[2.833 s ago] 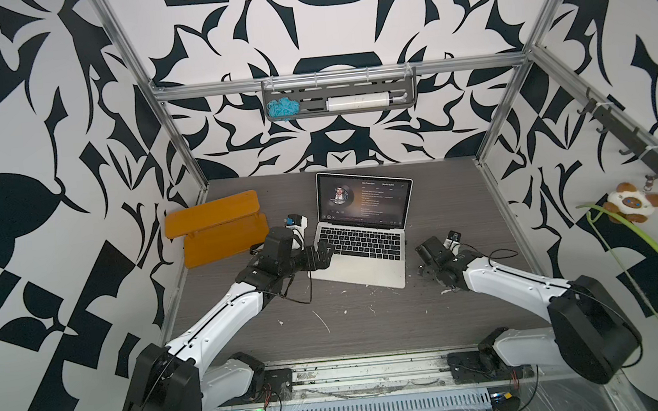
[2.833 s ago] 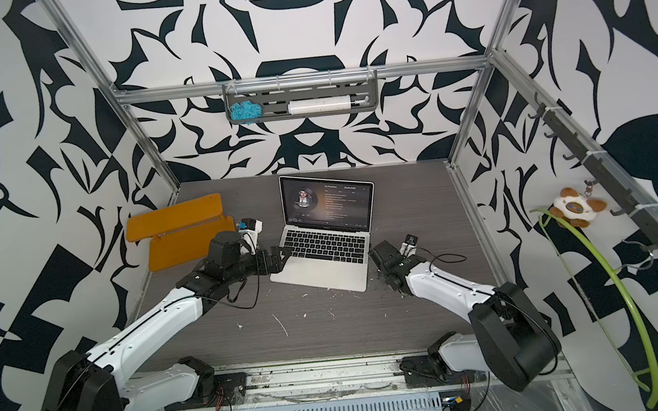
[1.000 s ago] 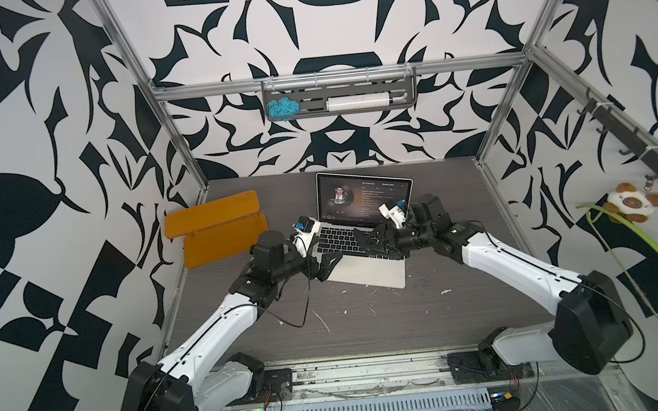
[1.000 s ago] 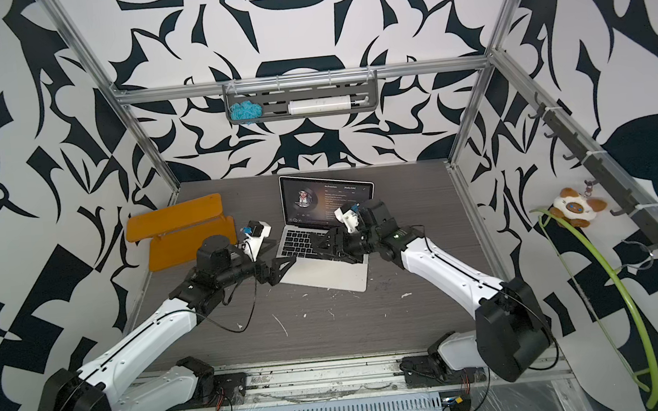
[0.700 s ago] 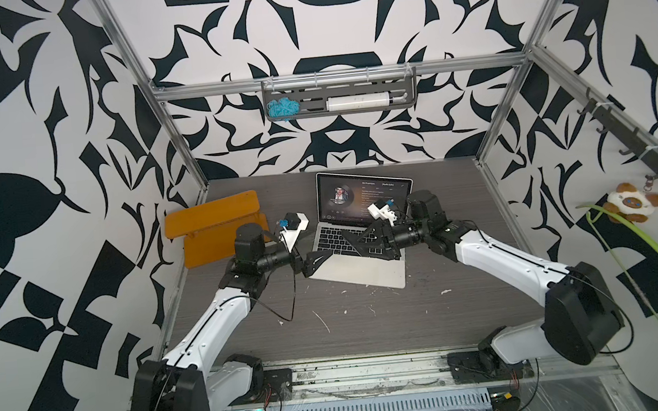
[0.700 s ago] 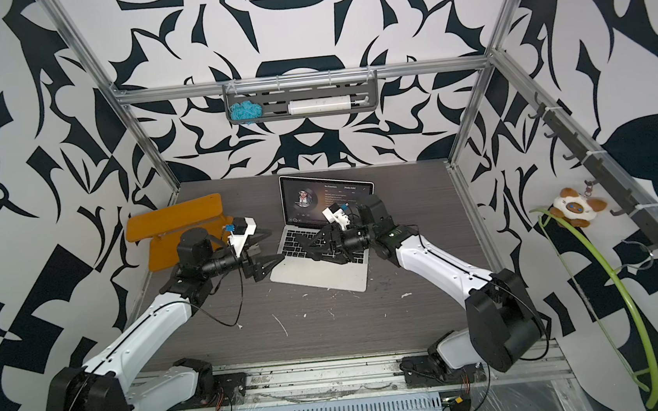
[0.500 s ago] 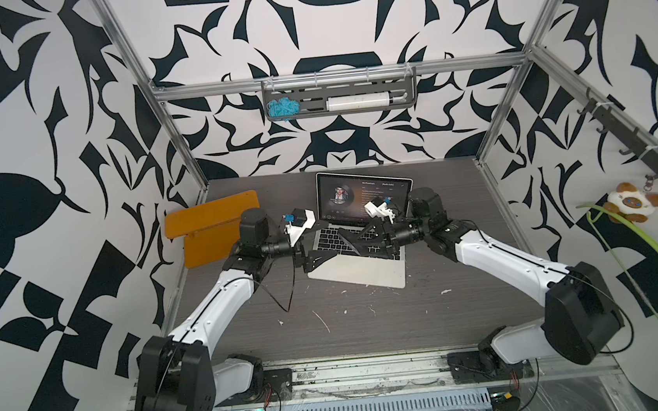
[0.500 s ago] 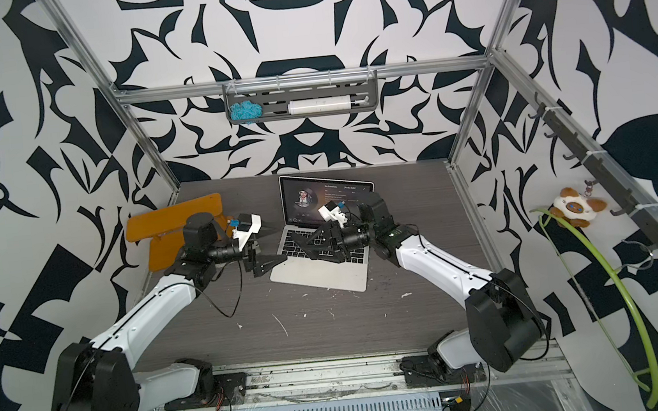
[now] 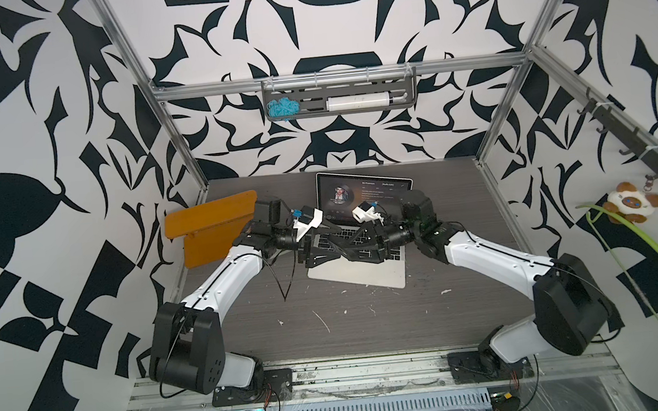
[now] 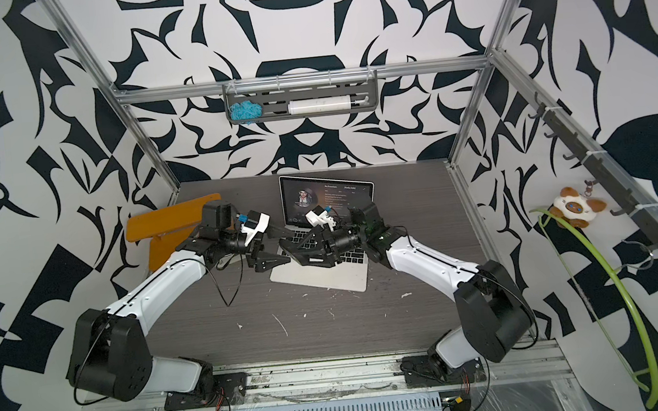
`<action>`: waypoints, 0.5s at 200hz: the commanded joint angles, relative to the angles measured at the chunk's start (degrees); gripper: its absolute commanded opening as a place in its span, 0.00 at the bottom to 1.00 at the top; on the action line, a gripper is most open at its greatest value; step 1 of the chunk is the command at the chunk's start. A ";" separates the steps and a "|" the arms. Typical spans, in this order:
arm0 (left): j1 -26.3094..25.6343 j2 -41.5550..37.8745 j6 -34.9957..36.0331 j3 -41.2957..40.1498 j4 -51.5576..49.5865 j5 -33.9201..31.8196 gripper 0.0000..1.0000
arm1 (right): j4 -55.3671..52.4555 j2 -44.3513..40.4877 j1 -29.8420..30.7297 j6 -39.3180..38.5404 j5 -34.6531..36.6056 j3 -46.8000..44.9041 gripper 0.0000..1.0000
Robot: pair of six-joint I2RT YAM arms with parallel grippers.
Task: Remove the wireless mouse receiver from the laptop
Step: Pick up the mouse from the center of the board.
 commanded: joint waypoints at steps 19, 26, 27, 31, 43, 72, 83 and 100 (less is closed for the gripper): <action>-0.02 3.35 9.78 5.10 -14.32 4.76 0.61 | 7.70 -0.04 0.24 2.90 -1.55 1.89 0.28; -0.02 4.04 10.12 5.61 -15.29 5.26 0.56 | 8.49 0.15 0.27 3.39 -1.55 1.76 0.27; -0.02 4.13 10.22 5.69 -15.41 5.30 0.55 | 8.58 0.16 0.29 3.47 -1.55 1.73 0.28; -0.02 4.54 10.43 6.00 -15.97 5.61 0.51 | 8.89 0.24 0.28 3.70 -1.55 1.60 0.28; -0.02 5.61 11.69 7.00 -17.97 6.36 0.41 | 10.26 0.72 0.24 4.62 -1.64 1.58 0.31; 0.06 8.23 14.42 9.67 -23.25 7.80 0.20 | 11.73 1.31 0.23 5.80 -1.45 1.96 0.54; 0.07 8.70 14.53 10.29 -24.16 7.82 0.12 | 11.91 1.51 0.19 5.58 -1.47 2.14 0.63; 0.07 9.00 14.45 11.01 -25.39 7.05 0.00 | 10.57 1.15 -0.82 3.70 -0.95 2.57 0.73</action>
